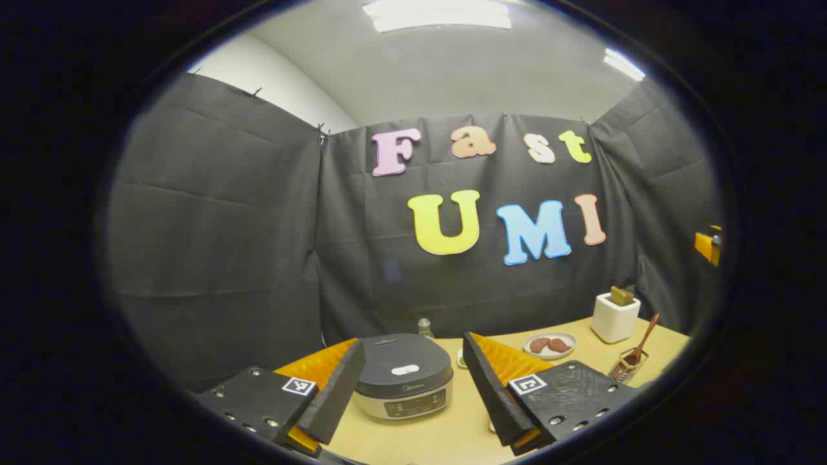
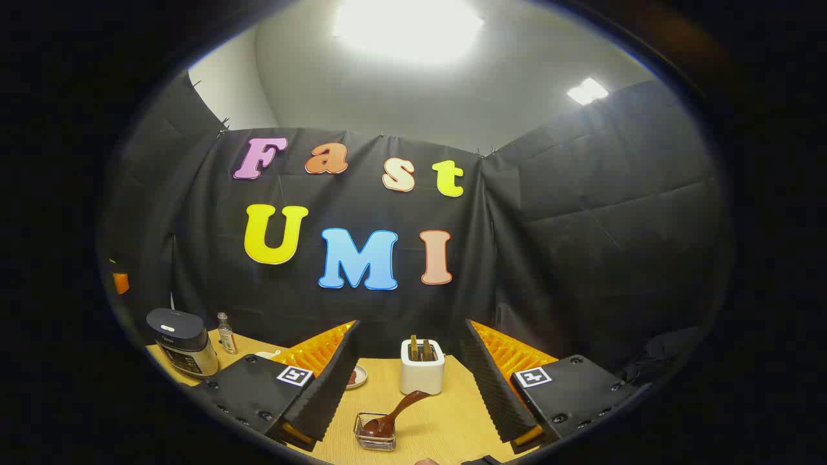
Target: Close the left gripper, press the button to open the rice cooker; take a wooden spoon from the chopstick holder with the right hand, scoop a spoonful of rice and pour it into the rice cooker, then put the wooden spoon back into the chopstick holder.
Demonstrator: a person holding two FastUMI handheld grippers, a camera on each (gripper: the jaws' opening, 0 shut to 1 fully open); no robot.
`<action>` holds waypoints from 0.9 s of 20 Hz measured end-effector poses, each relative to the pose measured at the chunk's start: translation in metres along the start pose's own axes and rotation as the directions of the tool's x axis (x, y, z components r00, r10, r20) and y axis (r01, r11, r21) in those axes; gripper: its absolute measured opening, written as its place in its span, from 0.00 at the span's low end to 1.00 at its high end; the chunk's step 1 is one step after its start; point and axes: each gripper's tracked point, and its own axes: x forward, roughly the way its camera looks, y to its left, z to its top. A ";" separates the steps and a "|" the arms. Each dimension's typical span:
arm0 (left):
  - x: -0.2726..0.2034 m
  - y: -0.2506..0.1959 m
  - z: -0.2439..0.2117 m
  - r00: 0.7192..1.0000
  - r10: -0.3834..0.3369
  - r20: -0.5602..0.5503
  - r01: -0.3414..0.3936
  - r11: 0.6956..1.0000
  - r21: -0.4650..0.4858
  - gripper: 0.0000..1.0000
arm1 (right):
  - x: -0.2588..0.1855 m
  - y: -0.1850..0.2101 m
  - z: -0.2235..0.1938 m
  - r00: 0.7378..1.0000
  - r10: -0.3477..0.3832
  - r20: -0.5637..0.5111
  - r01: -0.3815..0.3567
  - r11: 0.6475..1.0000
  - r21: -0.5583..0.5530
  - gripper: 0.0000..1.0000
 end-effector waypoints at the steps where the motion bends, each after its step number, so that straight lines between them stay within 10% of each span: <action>1: 0.001 -0.001 0.000 1.000 0.001 0.000 -0.001 1.000 0.000 0.92 | 0.001 0.000 0.001 1.000 0.002 0.000 -0.002 1.000 0.004 0.98; 18: -0.005 -0.009 0.009 1.000 0.017 0.024 -0.018 0.999 0.026 0.92 | 0.006 -0.007 -0.005 1.000 0.017 -0.014 -0.017 1.000 0.008 0.98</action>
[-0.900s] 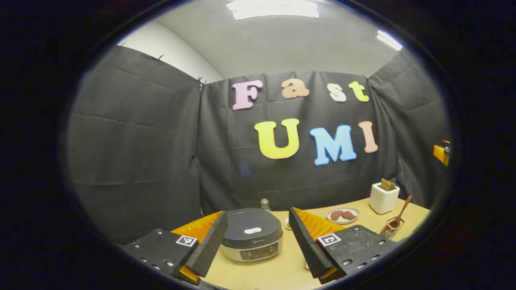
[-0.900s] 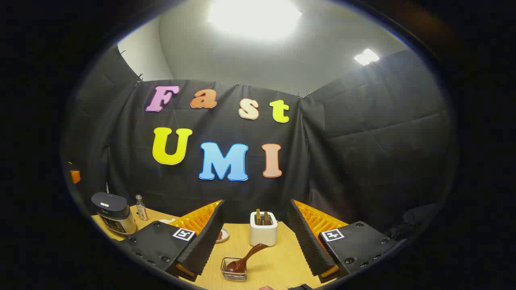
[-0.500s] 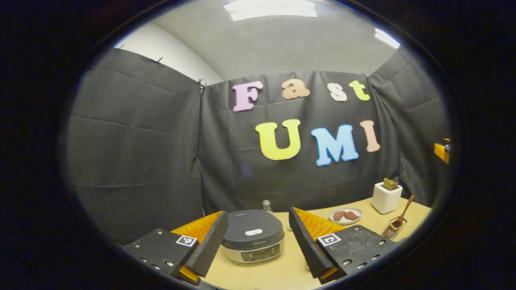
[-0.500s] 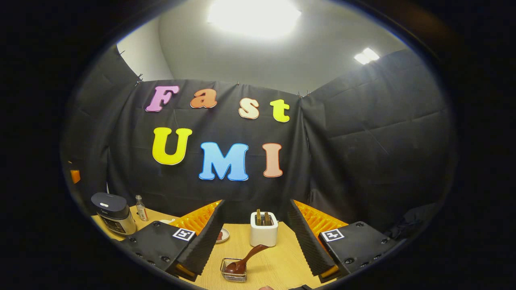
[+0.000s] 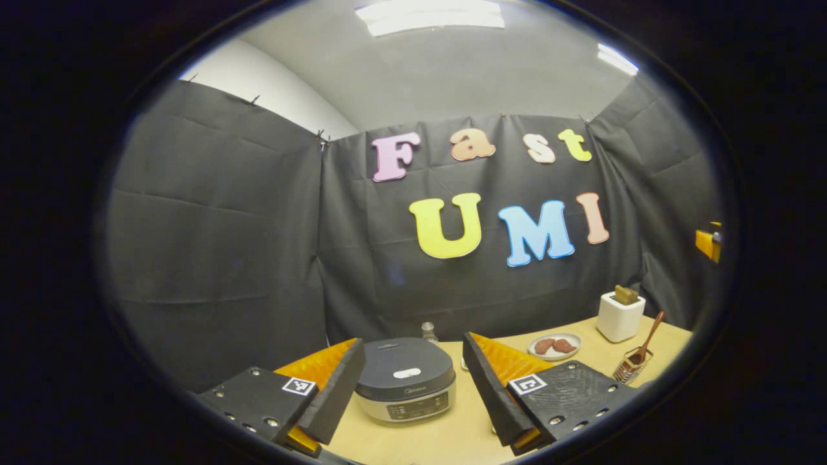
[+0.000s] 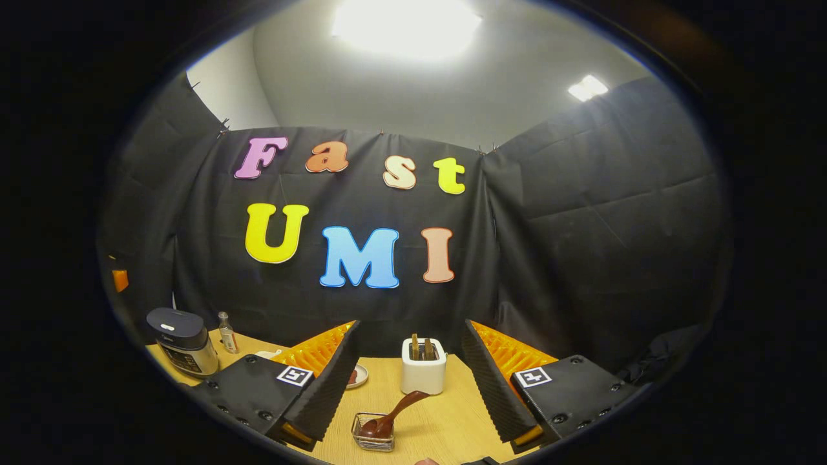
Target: Close the left gripper, press the button to open the rice cooker; take a wooden spoon from the chopstick holder with the right hand, scoop a spoonful of rice and pour it into the rice cooker, then put the wooden spoon back into the chopstick holder.
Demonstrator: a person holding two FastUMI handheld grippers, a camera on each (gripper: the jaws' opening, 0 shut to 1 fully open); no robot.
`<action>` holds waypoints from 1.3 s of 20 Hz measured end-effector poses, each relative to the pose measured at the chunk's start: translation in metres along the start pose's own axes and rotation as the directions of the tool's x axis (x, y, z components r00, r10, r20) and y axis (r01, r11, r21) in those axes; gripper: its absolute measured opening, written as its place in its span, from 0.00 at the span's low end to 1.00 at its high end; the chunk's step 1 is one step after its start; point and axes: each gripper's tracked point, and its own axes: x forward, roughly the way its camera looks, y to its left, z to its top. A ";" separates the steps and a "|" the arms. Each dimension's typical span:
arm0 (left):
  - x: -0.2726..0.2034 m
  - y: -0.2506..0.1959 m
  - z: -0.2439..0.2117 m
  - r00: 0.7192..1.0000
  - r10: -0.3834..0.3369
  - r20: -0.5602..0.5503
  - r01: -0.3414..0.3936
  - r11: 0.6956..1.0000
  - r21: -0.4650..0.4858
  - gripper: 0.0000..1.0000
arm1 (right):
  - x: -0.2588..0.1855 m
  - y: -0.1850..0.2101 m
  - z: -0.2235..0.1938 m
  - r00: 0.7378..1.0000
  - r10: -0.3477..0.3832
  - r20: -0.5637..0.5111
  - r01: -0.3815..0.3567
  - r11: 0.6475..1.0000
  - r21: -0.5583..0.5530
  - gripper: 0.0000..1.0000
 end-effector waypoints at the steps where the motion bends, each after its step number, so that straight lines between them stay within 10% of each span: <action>1: 0.000 0.000 0.003 1.000 -0.002 0.002 0.002 1.000 -0.003 0.92 | 0.000 -0.001 0.000 1.000 0.001 -0.001 -0.001 1.000 0.002 0.98; 12: 0.002 -0.007 0.007 1.000 0.000 0.000 0.000 1.000 -0.010 0.92 | 0.003 -0.009 -0.003 1.000 0.009 -0.007 -0.009 1.000 0.006 0.98; 26: 0.005 -0.001 0.012 1.000 -0.004 -0.008 0.003 0.996 -0.089 0.17 | 0.005 -0.009 -0.005 0.999 0.039 -0.007 -0.039 0.999 0.001 0.97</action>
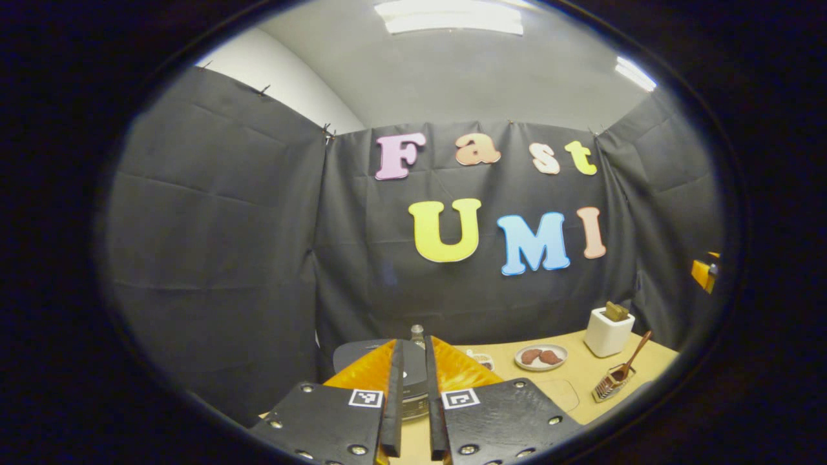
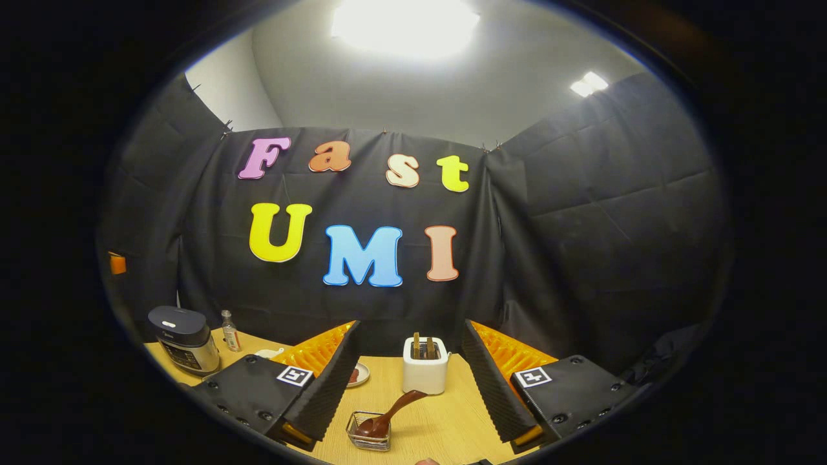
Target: Close the left gripper, press the button to open the rice cooker; take a wooden spoon from the chopstick holder with the right hand, scoop a spoonful of rice and pour it into the rice cooker, then put the wooden spoon back into the chopstick holder.
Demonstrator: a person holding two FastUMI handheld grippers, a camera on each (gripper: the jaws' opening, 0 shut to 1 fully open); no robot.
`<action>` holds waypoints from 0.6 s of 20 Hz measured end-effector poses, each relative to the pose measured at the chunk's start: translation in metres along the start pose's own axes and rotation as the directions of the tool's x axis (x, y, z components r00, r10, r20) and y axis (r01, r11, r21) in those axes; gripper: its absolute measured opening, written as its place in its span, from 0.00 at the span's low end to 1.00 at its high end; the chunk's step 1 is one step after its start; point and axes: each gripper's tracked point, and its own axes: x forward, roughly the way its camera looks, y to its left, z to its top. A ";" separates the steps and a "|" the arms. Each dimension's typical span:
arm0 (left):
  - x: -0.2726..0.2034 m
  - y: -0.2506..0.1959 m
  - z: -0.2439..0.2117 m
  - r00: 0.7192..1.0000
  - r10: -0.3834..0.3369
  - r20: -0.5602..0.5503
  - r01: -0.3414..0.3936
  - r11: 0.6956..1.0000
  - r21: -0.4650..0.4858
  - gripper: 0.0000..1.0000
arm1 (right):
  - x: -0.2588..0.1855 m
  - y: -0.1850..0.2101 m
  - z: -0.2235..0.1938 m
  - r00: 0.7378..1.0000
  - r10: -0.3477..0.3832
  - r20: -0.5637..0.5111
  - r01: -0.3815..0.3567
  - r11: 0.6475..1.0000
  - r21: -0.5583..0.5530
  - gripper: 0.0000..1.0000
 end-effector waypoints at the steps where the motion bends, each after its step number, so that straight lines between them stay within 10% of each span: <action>1: -0.003 -0.002 0.003 1.000 0.000 0.000 0.000 1.000 0.003 0.13 | -0.001 -0.003 -0.002 1.000 0.004 -0.002 -0.004 1.000 -0.003 0.97; 12: 0.017 0.031 0.009 0.994 0.108 -0.023 -0.108 0.994 0.012 0.01 | 0.003 -0.011 -0.023 0.996 0.081 -0.024 -0.080 0.997 0.022 0.98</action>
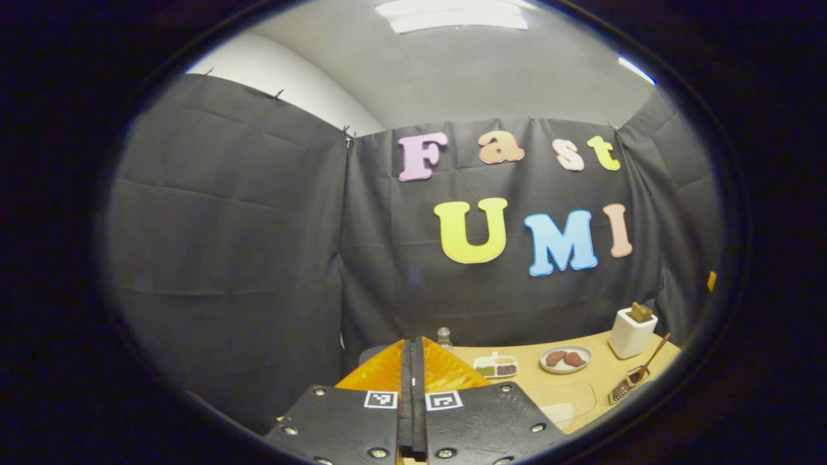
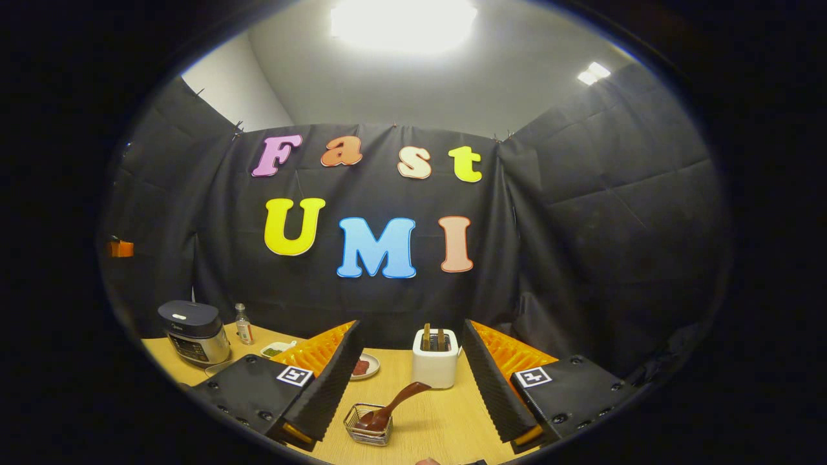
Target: Close the left gripper, press the button to open the rice cooker; take a wooden spoon from the chopstick holder with the right hand, scoop a spoonful of rice and pour it into the rice cooker, then put the wooden spoon back into the chopstick holder.
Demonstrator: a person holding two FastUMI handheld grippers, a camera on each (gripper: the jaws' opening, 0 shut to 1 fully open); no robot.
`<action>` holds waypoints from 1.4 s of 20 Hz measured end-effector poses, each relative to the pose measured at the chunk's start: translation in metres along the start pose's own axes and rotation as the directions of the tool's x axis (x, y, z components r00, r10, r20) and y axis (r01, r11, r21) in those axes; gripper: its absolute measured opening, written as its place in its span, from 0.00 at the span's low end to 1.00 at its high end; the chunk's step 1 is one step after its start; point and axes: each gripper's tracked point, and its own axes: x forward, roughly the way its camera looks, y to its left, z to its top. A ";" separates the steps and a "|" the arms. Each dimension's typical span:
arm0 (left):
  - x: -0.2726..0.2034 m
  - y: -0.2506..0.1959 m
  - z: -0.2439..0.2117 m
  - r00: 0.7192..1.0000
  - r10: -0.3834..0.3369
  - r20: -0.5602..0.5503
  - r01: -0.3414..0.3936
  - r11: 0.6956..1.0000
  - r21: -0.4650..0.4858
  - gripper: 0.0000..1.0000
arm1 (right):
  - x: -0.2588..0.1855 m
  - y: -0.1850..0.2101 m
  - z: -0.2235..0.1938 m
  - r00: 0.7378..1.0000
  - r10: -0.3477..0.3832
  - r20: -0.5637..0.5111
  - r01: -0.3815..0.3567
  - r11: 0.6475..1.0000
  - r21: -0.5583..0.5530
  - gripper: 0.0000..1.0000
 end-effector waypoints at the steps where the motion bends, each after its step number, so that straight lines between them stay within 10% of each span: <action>1: 0.007 0.002 -0.002 1.000 -0.006 -0.009 0.006 1.000 -0.006 0.00 | 0.000 0.000 0.001 1.000 -0.004 0.001 0.004 1.000 0.002 0.98; 28: 0.172 -0.009 -0.201 0.909 -0.233 -0.345 0.228 0.972 -0.058 0.01 | 0.014 0.035 0.007 0.974 -0.224 -0.030 0.220 0.970 -0.101 0.98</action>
